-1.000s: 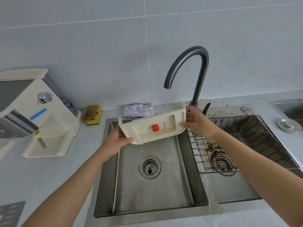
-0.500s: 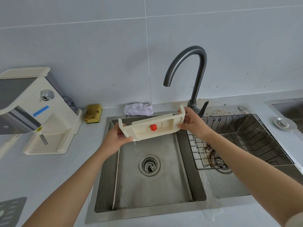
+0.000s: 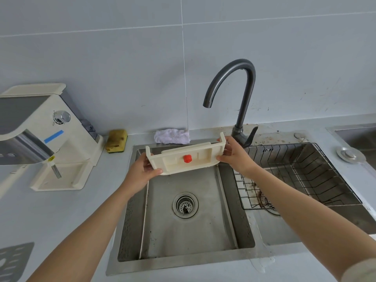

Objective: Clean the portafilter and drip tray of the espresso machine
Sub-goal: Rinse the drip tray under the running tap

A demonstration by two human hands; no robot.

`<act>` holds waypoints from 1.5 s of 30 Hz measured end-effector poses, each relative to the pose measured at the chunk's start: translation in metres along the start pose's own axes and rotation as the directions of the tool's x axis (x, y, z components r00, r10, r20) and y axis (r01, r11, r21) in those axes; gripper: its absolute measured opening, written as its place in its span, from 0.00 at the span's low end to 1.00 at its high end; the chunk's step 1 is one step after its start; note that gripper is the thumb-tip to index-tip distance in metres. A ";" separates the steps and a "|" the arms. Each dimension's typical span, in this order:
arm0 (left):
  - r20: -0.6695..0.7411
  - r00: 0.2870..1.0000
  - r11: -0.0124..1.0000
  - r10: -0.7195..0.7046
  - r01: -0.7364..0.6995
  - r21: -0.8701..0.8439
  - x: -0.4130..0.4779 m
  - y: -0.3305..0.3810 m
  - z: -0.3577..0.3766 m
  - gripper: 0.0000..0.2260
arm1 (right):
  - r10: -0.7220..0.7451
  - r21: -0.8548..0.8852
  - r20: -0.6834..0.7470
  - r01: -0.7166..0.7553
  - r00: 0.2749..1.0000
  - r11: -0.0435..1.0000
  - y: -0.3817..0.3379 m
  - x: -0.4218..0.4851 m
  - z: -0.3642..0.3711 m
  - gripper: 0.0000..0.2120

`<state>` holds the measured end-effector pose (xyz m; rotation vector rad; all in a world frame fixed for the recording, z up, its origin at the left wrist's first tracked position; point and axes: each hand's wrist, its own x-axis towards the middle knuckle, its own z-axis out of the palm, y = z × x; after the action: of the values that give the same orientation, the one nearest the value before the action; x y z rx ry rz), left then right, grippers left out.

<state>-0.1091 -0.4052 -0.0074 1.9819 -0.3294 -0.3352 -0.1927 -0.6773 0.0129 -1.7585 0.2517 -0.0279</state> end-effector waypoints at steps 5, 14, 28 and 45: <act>-0.010 1.000 0.999 0.010 -0.010 0.037 -0.002 0.001 0.002 0.19 | -0.001 0.007 0.000 0.001 1.000 1.000 0.001 0.000 0.002 0.23; -0.002 1.000 0.999 -0.005 0.005 0.047 -0.006 0.002 0.003 0.19 | 0.001 -0.023 -0.018 -0.002 1.000 1.000 0.002 -0.004 0.002 0.22; 0.020 0.999 0.998 -0.037 0.036 0.043 -0.012 -0.004 0.003 0.20 | 0.029 -0.029 -0.004 -0.029 1.000 0.999 0.012 -0.006 0.006 0.22; 0.039 0.999 1.000 -0.029 0.029 0.001 -0.017 -0.002 0.005 0.18 | 0.015 -0.033 0.016 -0.014 1.000 0.999 0.014 -0.015 0.004 0.21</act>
<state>-0.1266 -0.4023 -0.0101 1.9840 -0.3252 -0.3925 -0.2086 -0.6735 0.0006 -1.7886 0.2542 0.0008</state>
